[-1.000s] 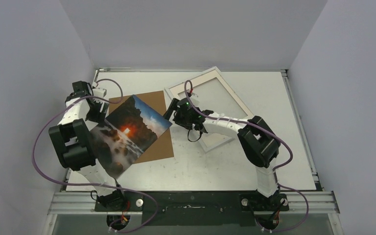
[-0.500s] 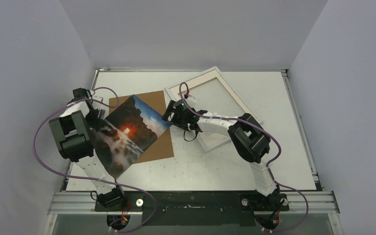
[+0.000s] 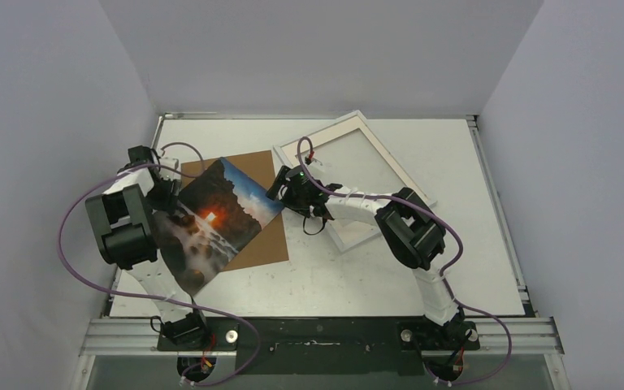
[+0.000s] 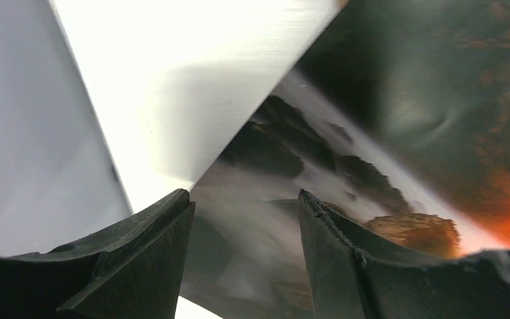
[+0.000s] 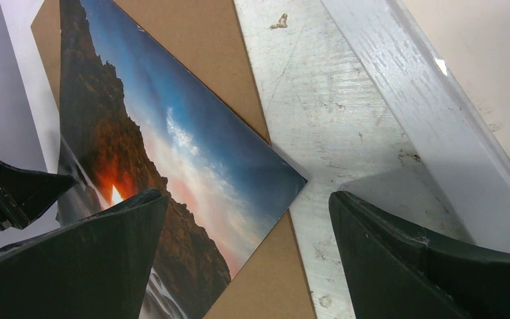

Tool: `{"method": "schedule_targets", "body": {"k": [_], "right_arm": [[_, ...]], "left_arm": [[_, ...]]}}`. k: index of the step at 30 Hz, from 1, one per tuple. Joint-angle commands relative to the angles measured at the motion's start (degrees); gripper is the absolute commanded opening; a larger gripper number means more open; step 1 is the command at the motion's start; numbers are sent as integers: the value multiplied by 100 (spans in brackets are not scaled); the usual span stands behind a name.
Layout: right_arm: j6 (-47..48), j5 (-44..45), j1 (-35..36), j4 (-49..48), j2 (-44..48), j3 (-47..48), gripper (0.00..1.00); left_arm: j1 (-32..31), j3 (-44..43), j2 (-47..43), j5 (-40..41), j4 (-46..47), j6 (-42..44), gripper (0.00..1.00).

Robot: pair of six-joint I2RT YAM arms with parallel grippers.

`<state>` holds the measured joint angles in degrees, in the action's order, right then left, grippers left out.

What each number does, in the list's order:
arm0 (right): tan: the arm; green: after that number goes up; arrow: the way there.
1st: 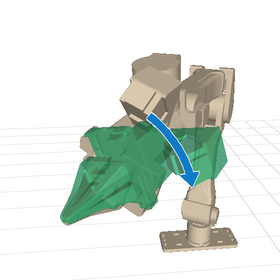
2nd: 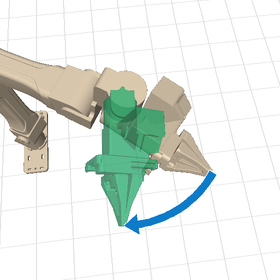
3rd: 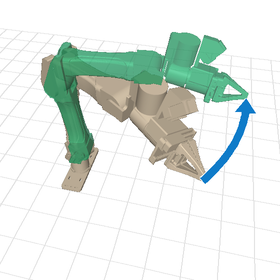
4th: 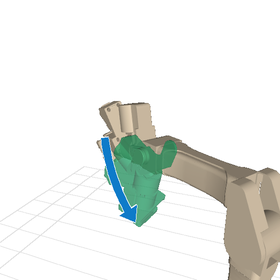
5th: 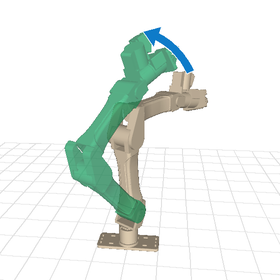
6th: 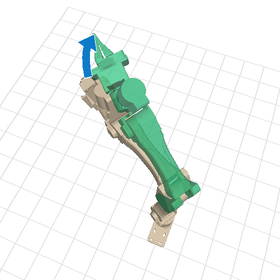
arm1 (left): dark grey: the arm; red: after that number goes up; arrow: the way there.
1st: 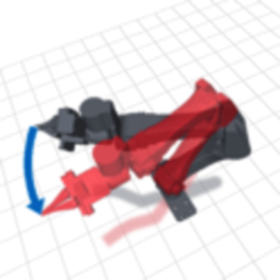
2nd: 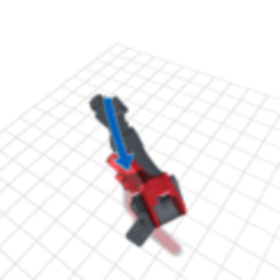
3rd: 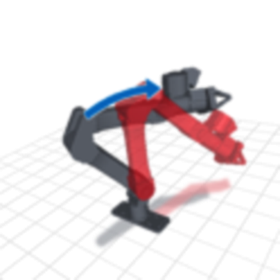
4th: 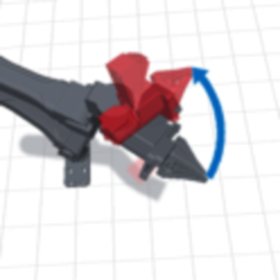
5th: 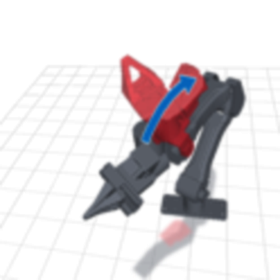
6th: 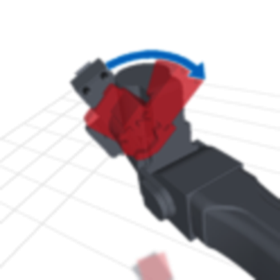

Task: Put the photo into the frame

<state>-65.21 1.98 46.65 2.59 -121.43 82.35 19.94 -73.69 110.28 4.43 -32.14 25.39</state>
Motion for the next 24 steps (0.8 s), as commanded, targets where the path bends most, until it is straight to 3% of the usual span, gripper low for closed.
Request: {"method": "schedule_targets", "body": {"k": [1,6,10,17,24], "right_arm": [[-69,119,67,75,-56,108,100],[-71,94,72,51,-73,38,100],[-79,61,73,12,-66,-49,100],[-151,55,72,-52,41,-220,100],[-208,71,82,-212,218,-477,100]], "left_arm": [[-202,384,179,-711,-236,-234,58],[-149,-324,-138,-747,-623,-158,59],[-52,-832,-304,-271,-567,178,60],[102,-461,-45,945,597,836,61],[159,-250,328,1284,1212,800,61]]}}
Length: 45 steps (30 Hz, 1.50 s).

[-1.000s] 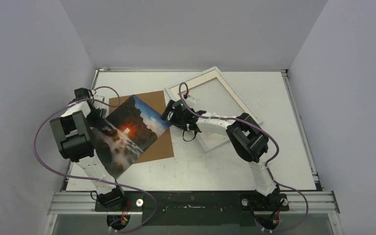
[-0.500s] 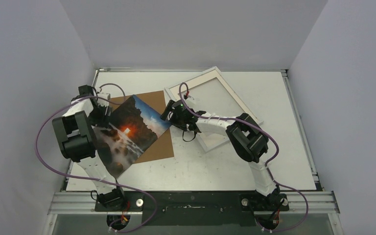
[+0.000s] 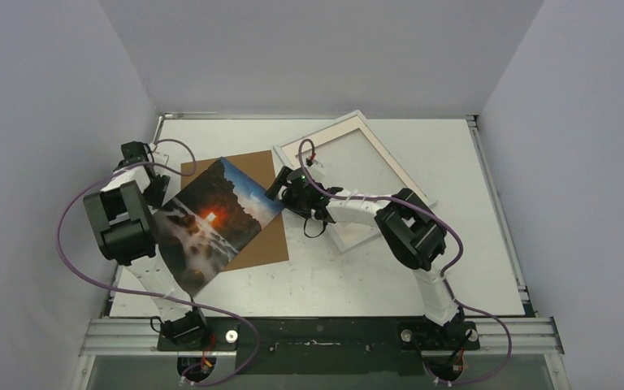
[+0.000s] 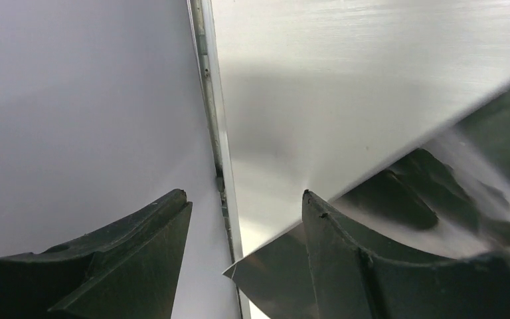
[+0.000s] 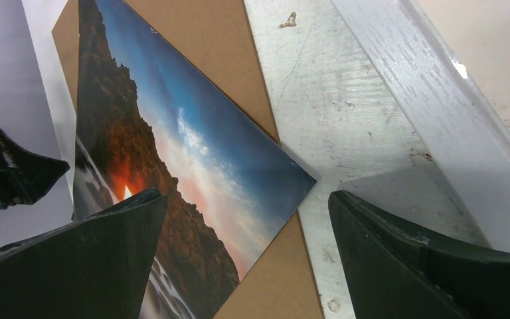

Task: Put the photo into the frame

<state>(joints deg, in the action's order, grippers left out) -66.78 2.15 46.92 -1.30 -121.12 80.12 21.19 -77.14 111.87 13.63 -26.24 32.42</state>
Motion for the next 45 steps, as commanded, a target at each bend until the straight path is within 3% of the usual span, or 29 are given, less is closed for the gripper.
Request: {"method": "schedule_targets", "body": {"k": [1,7,24,30,39,45], "right_arm": [[-60,60,54,174,205,-290,100],[-141,61,57,26,273,-438,100],[-387,32,55,-287,216,-637,100],[-455,-58,55,-448,239,-690,100],[-722,-833,4,-2285,234,-1059,100],[-689,-1192,75,-2941,176,-911,100]], "left_arm": [[38,132,186,391,706,93,61],[34,308,311,505,926,107,61],[-282,1206,-357,-1029,-267,-576,59],[-282,1220,-368,-985,-248,-569,58],[-291,1210,-360,-862,-188,-505,58],[-302,1232,-370,-853,-171,-448,58]]}}
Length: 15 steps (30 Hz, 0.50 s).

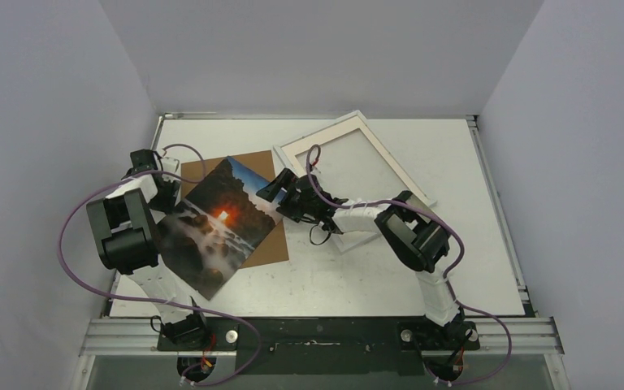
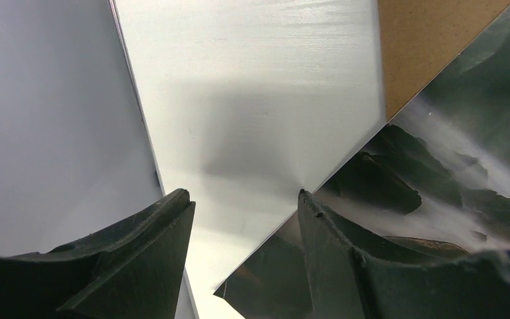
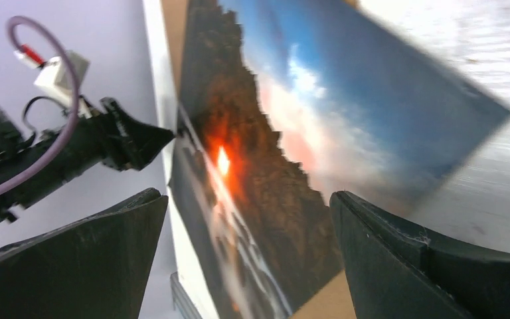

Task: Put the photo into the frame

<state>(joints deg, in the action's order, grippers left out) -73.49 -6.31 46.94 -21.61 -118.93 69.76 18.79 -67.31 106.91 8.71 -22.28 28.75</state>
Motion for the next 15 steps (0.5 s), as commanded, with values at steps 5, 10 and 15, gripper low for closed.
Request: {"method": "schedule_targets", "body": {"k": [5,10,15], "right_arm": [[91,-325,100,-553,-45,300,90],[1130,1205,323,2573,302,1273,90],[1147,1794,413,3413,331,1338,90]], "left_arm": [[-59,233,132,-349,-540,-63,58],[-50,253,128,-331,-518,-34,58],[-42,232,146,-335,-527,-22,58]]}}
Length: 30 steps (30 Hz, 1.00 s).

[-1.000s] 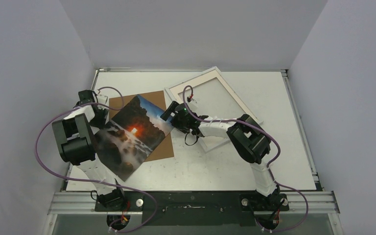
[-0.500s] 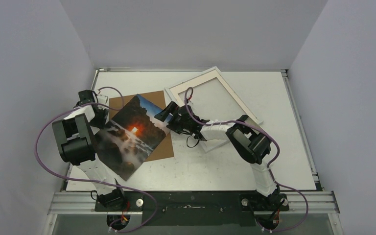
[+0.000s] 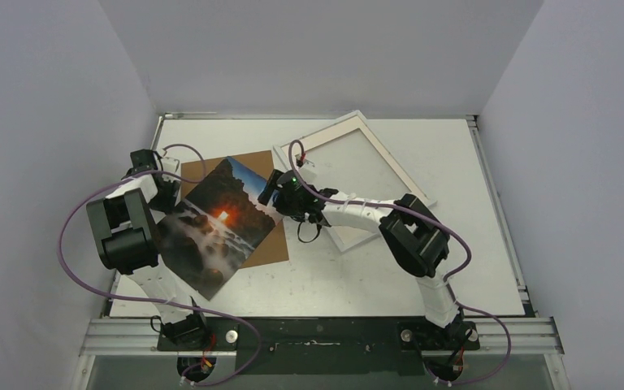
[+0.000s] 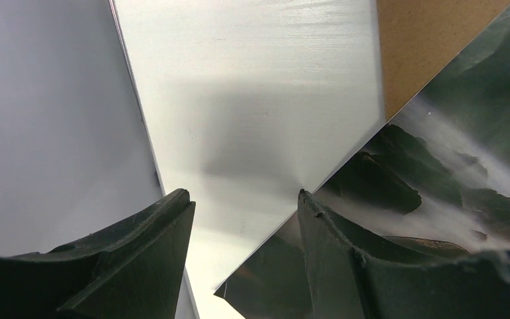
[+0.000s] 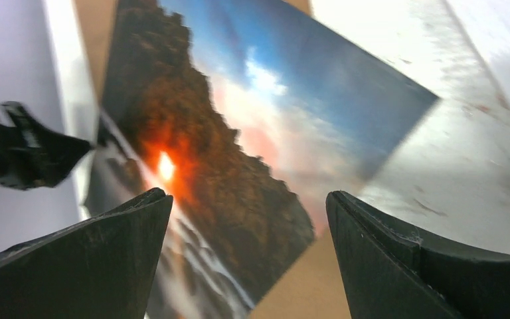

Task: Put the photo into the frame

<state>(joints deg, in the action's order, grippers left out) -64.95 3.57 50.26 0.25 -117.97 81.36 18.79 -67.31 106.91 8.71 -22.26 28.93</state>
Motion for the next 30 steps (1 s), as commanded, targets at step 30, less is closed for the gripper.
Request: {"method": "schedule_targets", "body": {"k": [30], "right_arm": [[-535,-43,55,951,-1128,983,90]], "left_arm": [[-155,219,146,-568,-574,65,56]]}}
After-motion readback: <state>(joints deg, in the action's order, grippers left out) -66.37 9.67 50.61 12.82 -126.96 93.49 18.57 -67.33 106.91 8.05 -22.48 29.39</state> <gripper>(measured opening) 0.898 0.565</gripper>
